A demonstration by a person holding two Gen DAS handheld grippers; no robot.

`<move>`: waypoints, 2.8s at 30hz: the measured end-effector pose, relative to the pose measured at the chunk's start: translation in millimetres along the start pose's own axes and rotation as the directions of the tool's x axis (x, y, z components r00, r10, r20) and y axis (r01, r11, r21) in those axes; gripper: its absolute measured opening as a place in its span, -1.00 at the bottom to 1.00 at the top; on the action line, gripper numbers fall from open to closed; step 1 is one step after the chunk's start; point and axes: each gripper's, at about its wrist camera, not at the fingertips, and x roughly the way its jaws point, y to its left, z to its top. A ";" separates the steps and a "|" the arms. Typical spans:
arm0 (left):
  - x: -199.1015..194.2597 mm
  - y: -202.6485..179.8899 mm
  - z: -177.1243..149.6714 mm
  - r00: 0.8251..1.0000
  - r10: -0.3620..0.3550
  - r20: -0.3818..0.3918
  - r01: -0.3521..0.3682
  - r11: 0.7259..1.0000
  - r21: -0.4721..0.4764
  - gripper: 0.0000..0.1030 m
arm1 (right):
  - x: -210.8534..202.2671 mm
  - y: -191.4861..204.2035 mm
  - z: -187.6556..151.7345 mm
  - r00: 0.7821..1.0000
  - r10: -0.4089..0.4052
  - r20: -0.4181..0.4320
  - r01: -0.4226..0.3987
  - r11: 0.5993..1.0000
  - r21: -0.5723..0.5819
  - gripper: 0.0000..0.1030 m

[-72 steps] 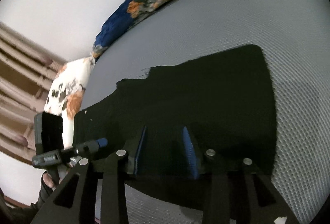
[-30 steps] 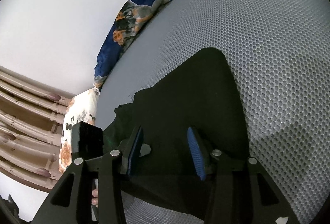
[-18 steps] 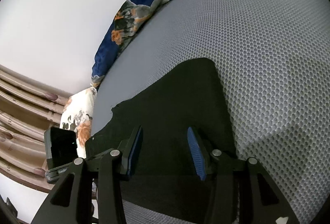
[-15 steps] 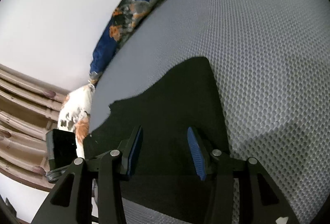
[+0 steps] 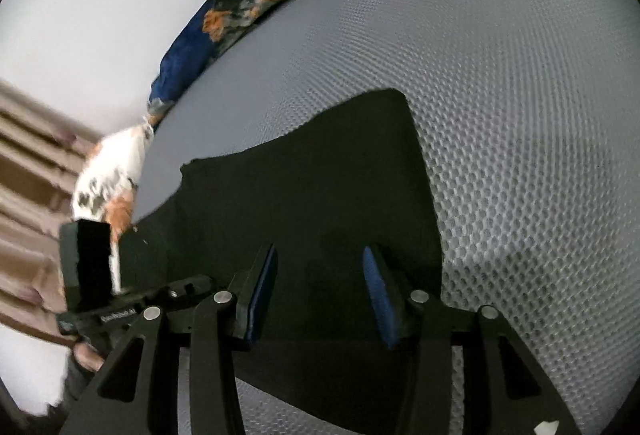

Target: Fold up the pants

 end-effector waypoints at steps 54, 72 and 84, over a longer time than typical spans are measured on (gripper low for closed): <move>-37.9 -15.7 2.3 0.925 0.299 0.235 -0.322 0.944 0.066 0.44 | 28.5 62.1 -34.7 0.984 -0.170 -0.063 0.149 0.956 -0.255 -0.18; -180.6 151.3 -91.3 0.920 0.272 0.281 -0.134 0.894 -0.428 0.44 | 61.2 117.3 -52.6 0.985 -0.102 -0.136 0.048 0.933 -0.356 -0.17; -190.0 238.7 -145.8 0.951 0.113 0.286 0.096 0.776 -0.623 0.44 | 80.9 149.4 -57.0 0.980 -0.059 -0.191 -0.013 0.934 -0.358 0.27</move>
